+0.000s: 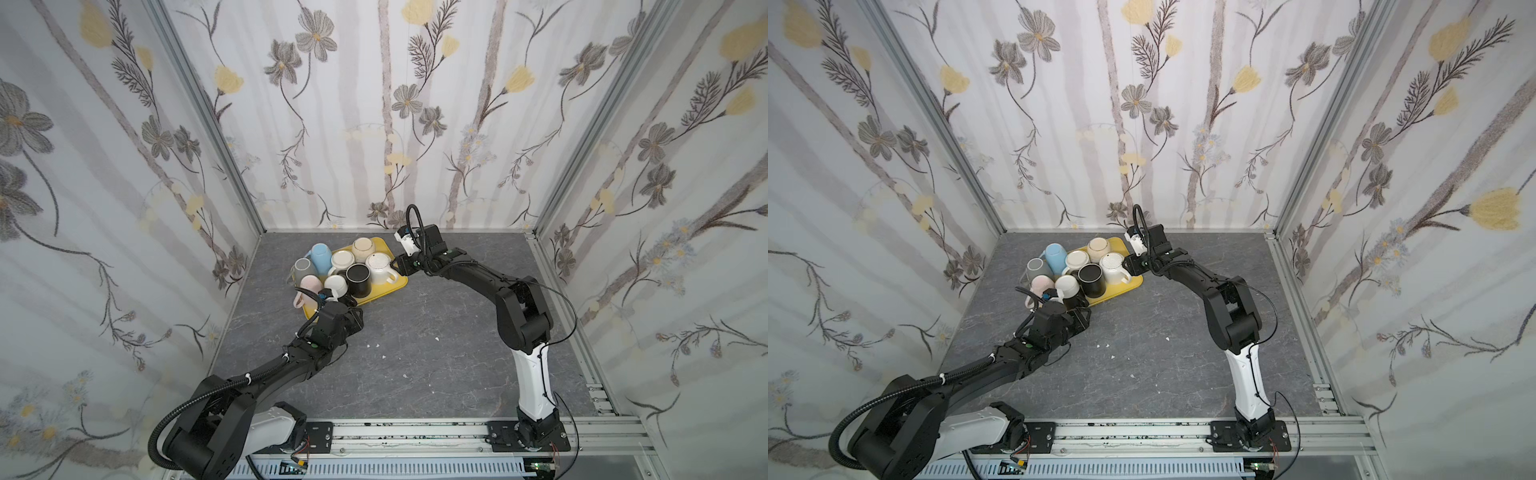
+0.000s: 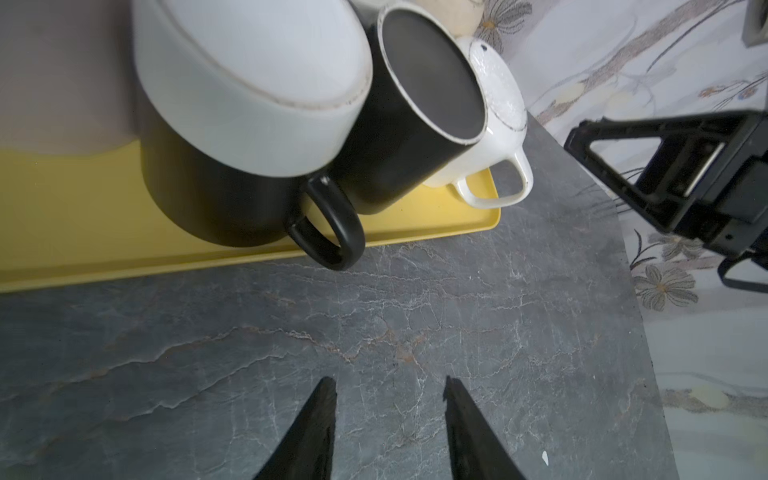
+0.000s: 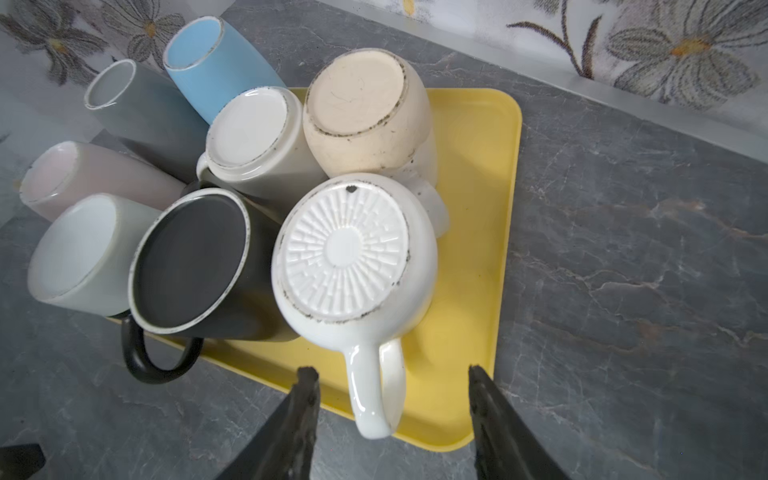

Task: Turn the mug right side up
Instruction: 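Grasp the upside-down white mug's handle with the right gripper while left withdraws, then lift and turn the white mug with the right gripper while left gripper approaches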

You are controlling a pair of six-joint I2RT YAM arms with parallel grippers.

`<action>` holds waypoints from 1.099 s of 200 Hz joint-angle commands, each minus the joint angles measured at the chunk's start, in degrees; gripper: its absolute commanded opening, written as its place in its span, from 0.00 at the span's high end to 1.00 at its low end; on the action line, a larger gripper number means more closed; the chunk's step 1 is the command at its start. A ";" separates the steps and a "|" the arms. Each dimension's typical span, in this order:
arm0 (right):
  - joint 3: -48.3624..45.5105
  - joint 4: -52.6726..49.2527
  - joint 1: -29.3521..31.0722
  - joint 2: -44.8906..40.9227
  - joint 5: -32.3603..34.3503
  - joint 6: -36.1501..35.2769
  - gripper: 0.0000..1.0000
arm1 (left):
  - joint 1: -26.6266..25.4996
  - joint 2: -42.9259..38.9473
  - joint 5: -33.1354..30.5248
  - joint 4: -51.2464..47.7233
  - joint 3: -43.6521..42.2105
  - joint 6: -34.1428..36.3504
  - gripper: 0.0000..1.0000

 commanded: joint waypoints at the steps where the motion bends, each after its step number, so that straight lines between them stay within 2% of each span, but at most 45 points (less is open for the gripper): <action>1: 4.12 -5.57 0.90 2.82 0.64 -4.93 0.44 | -1.13 3.65 -0.42 1.25 1.94 0.41 0.54; 63: 8.48 -10.10 2.61 6.58 3.97 -7.60 0.46 | -2.43 9.71 1.15 3.71 3.23 0.32 0.48; 109: 11.18 -12.26 3.51 8.39 7.28 -9.33 0.69 | -2.48 11.48 1.71 3.45 4.35 0.84 0.46; 154: 11.36 -12.01 3.84 8.65 8.62 -10.00 0.79 | -2.56 11.35 1.10 2.67 4.62 0.94 0.43; 190: 11.71 -12.02 3.94 8.39 8.56 -10.61 1.00 | -2.65 10.38 0.61 1.87 4.48 0.76 0.42; 220: 11.71 -11.49 3.89 7.00 9.61 -10.09 1.00 | -2.68 8.52 -0.27 1.51 4.01 0.81 0.42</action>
